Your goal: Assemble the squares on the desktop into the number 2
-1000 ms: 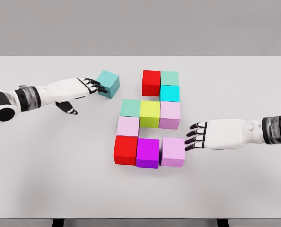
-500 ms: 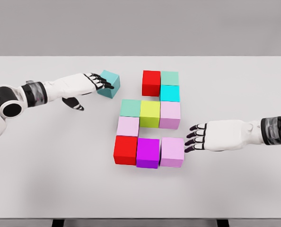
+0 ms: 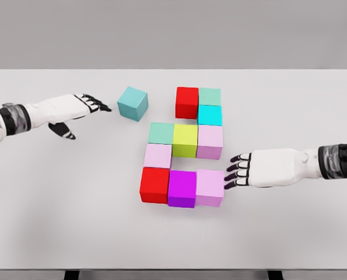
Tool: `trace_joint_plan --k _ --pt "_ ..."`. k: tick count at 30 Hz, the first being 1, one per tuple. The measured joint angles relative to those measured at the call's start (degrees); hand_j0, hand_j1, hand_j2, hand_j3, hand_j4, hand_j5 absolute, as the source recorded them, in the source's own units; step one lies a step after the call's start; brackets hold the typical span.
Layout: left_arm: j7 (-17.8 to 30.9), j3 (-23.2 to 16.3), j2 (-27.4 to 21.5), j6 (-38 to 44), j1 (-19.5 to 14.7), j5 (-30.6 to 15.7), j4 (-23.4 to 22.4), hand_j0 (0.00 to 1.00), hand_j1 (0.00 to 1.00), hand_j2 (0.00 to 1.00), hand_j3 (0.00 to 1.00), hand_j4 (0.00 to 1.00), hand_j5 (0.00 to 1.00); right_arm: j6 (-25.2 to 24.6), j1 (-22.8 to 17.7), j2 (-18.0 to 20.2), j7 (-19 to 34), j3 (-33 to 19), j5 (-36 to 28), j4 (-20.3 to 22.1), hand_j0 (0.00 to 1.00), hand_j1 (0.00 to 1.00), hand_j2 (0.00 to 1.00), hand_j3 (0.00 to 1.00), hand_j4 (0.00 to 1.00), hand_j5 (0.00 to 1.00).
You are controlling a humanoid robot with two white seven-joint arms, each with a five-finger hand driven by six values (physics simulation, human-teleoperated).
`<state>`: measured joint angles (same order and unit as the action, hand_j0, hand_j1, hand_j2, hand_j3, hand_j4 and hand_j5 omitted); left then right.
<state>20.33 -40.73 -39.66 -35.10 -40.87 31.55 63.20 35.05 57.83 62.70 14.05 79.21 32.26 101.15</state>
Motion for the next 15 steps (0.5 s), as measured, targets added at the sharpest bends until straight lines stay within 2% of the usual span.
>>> trace_joint_plan --k 5,9,12,15 --pt "-0.04 -1.21 2.21 0.04 -0.18 1.09 -0.71 1.00 1.00 1.00 1.00 1.00 1.00 0.00 0.00 1.32 -0.01 -0.18 0.06 -0.23 0.99 0.99 0.99 0.99 0.99 0.99" --pt "-0.72 -1.36 3.55 0.02 -0.62 3.11 -1.10 1.00 1.00 1.00 1.00 1.00 1.00 0.01 -0.44 5.94 -0.22 -4.94 -2.25 -0.34 1.00 1.00 1.00 1.00 1.00 1.00" --pt "-0.83 -1.27 4.59 -0.02 -0.88 4.71 -1.23 1.00 1.00 1.00 1.00 1.00 1.00 0.03 -4.31 9.09 -0.49 -11.97 -12.84 -1.77 1.00 1.00 1.00 1.00 1.00 1.00" --pt "-0.87 -1.20 5.45 -0.12 -1.23 5.82 -1.26 1.00 1.00 1.00 1.00 1.00 1.00 0.03 -9.62 10.41 -0.56 -19.66 -28.48 -7.81 1.00 1.00 1.00 1.00 1.00 1.00"
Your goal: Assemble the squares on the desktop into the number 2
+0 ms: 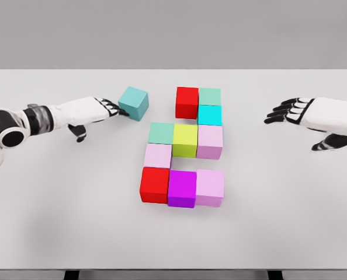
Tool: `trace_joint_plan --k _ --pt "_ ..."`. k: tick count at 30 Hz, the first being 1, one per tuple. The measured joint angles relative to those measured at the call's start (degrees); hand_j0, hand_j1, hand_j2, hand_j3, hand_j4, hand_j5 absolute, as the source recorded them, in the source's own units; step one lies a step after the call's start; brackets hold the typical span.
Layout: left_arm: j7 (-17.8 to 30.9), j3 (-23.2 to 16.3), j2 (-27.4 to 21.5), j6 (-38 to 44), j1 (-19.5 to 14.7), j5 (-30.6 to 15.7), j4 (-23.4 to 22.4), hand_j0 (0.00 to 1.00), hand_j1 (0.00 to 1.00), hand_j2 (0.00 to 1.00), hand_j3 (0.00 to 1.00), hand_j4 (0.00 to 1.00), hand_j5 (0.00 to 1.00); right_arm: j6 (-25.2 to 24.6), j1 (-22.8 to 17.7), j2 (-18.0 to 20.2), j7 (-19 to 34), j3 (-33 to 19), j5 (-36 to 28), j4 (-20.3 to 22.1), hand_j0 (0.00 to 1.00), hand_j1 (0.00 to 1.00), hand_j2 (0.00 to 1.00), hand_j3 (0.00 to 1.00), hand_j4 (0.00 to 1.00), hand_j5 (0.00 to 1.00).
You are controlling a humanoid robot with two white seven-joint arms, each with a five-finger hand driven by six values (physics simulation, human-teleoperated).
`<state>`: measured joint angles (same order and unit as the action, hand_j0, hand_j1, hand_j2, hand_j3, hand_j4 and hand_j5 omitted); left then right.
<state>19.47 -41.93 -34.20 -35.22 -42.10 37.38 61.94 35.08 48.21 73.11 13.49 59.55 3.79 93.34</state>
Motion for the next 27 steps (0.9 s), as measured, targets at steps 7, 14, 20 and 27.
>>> trace_joint_plan --k 7,14,20,27 --pt "-0.21 -0.05 1.33 -0.24 -0.53 1.08 0.19 1.00 1.00 1.00 1.00 1.00 1.00 -0.01 -10.24 -5.47 -0.25 -6.95 -14.16 -7.22 1.00 1.00 1.00 1.00 1.00 1.00" --pt "2.04 -0.42 2.12 0.02 -0.97 -3.48 0.64 1.00 1.00 1.00 1.00 1.00 1.00 0.03 -33.00 -17.37 0.19 -32.04 -13.71 -11.97 1.00 1.00 1.00 1.00 1.00 1.00" --pt "2.47 -0.49 2.04 0.11 -1.40 -4.83 0.56 1.00 1.00 1.00 1.00 1.00 1.00 -0.01 -36.16 -20.38 0.16 -40.48 -13.44 -12.21 1.00 1.00 1.00 1.00 1.00 1.00" --pt "2.51 -0.50 0.77 0.12 -2.02 -4.98 0.24 1.00 1.00 1.00 1.00 1.00 1.00 -0.01 -36.34 -21.03 0.24 -41.70 -13.44 -12.44 1.00 1.00 1.00 1.00 1.00 1.00"
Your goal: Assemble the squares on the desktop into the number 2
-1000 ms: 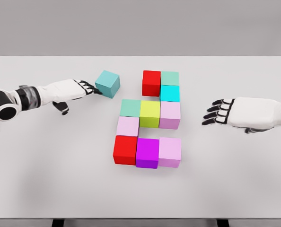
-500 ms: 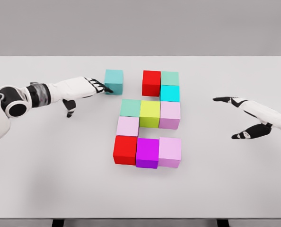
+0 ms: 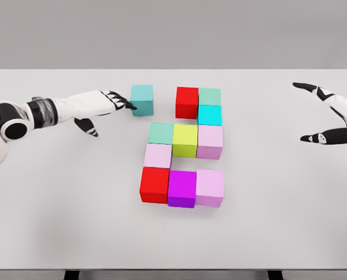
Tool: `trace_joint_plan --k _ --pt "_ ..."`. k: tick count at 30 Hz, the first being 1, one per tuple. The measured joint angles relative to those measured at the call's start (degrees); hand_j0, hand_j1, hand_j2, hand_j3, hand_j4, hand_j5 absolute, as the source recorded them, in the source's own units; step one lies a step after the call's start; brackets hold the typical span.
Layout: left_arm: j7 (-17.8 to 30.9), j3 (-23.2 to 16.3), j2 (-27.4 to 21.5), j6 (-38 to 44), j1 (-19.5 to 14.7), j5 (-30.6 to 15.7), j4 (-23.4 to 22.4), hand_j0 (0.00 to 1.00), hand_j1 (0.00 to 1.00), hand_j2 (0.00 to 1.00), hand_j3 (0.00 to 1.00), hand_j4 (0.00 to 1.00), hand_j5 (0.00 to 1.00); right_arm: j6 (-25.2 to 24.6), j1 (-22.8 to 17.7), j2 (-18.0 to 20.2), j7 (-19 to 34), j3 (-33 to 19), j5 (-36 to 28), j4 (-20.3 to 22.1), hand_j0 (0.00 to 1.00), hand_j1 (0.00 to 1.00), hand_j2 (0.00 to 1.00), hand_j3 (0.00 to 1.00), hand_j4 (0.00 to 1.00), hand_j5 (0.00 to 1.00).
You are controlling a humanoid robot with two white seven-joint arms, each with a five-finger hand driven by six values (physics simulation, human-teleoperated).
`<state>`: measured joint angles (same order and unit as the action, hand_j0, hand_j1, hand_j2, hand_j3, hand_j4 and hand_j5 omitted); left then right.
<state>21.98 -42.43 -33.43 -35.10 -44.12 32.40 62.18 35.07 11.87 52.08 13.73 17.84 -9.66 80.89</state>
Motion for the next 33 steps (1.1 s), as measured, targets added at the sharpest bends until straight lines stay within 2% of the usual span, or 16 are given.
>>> trace_joint_plan --k 11,16,19,22,23,25,33 --pt "-0.04 -0.28 -1.32 0.00 -0.35 0.06 -0.77 1.00 1.00 1.00 1.00 1.00 1.00 0.00 0.00 -0.17 0.01 -0.07 0.00 -0.01 1.00 1.00 1.00 1.00 1.00 1.00" --pt "-0.08 -0.76 -3.77 0.00 -0.44 -0.44 -0.85 1.00 1.00 1.00 1.00 1.00 1.00 0.00 0.00 -0.21 0.01 -0.07 -0.01 0.05 1.00 1.00 1.00 1.00 1.00 1.00" --pt "-0.12 -0.90 -4.33 0.02 -2.02 -0.45 -1.43 1.00 1.00 1.00 1.00 1.00 1.00 0.00 -0.09 -0.22 0.01 -0.07 0.03 -0.04 1.00 1.00 1.00 1.00 1.00 1.00" --pt "-0.09 -1.18 -4.02 0.02 -3.43 -0.19 -2.66 1.00 1.00 1.00 1.00 1.00 1.00 0.00 -0.44 -0.17 -0.02 -0.11 -0.01 -0.12 1.00 1.00 1.00 1.00 1.00 1.00" --pt "-0.09 -1.27 -3.83 0.01 -3.69 -0.11 -2.99 0.93 0.93 0.93 0.93 0.93 0.93 0.00 -0.35 -0.16 -0.03 -0.12 -0.02 -0.16 1.00 1.00 1.00 1.00 1.00 1.00" --pt "-0.08 -1.38 -3.24 0.01 -4.13 0.05 -3.57 0.89 0.89 0.89 0.89 0.89 0.89 0.00 -0.35 -0.15 -0.03 -0.14 -0.03 -0.15 1.00 1.00 1.00 1.00 1.00 1.00" --pt "0.28 -1.79 0.80 0.00 -5.19 0.90 -7.41 0.89 0.89 0.89 0.89 0.89 0.89 0.00 -0.44 -0.14 -0.08 -0.15 -0.04 -0.17 1.00 1.00 1.00 1.00 1.00 1.00"
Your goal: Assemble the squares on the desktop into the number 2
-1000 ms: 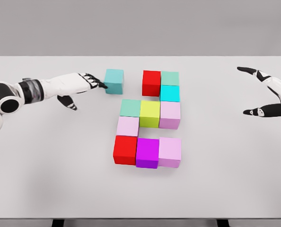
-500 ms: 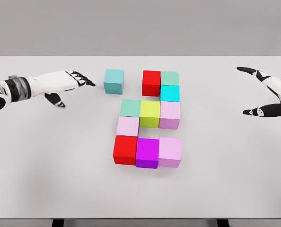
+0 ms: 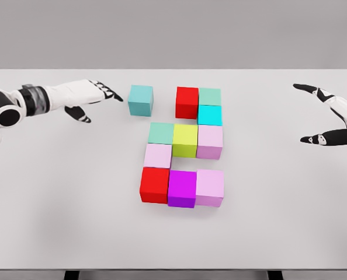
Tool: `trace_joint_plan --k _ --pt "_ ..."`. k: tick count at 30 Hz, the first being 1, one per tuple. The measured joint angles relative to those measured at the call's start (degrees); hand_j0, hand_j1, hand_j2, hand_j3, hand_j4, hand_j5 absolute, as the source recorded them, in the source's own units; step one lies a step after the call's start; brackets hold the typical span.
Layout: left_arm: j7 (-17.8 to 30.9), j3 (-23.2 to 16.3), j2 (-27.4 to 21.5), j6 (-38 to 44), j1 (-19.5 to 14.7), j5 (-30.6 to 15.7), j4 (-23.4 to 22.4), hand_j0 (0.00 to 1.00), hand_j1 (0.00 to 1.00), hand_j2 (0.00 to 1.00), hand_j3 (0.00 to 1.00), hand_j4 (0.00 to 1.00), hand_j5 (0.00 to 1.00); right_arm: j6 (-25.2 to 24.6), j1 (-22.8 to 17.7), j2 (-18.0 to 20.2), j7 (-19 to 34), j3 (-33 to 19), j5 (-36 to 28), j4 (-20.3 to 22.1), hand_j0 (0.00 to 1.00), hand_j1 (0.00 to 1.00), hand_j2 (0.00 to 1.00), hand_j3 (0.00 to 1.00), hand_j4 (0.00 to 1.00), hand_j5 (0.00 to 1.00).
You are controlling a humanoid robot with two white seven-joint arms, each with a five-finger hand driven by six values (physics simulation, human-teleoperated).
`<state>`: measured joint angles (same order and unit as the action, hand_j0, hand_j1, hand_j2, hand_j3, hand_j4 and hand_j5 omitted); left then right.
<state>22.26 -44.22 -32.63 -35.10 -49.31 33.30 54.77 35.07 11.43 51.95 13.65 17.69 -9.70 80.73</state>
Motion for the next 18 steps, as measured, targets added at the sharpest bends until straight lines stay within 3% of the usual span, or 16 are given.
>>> trace_joint_plan --k 11,18 --pt "0.79 -0.08 2.86 0.00 -1.93 0.31 -5.15 0.90 0.90 0.90 0.90 0.90 0.90 0.00 0.00 0.00 0.00 0.00 0.00 -0.04 1.00 1.00 1.00 1.00 1.00 1.00" --pt "1.34 -0.08 4.97 -0.01 -2.02 0.90 -6.08 0.90 0.90 0.90 0.90 0.90 0.90 0.00 0.00 0.00 0.00 0.00 0.00 -0.07 1.00 1.00 1.00 1.00 1.00 1.00"
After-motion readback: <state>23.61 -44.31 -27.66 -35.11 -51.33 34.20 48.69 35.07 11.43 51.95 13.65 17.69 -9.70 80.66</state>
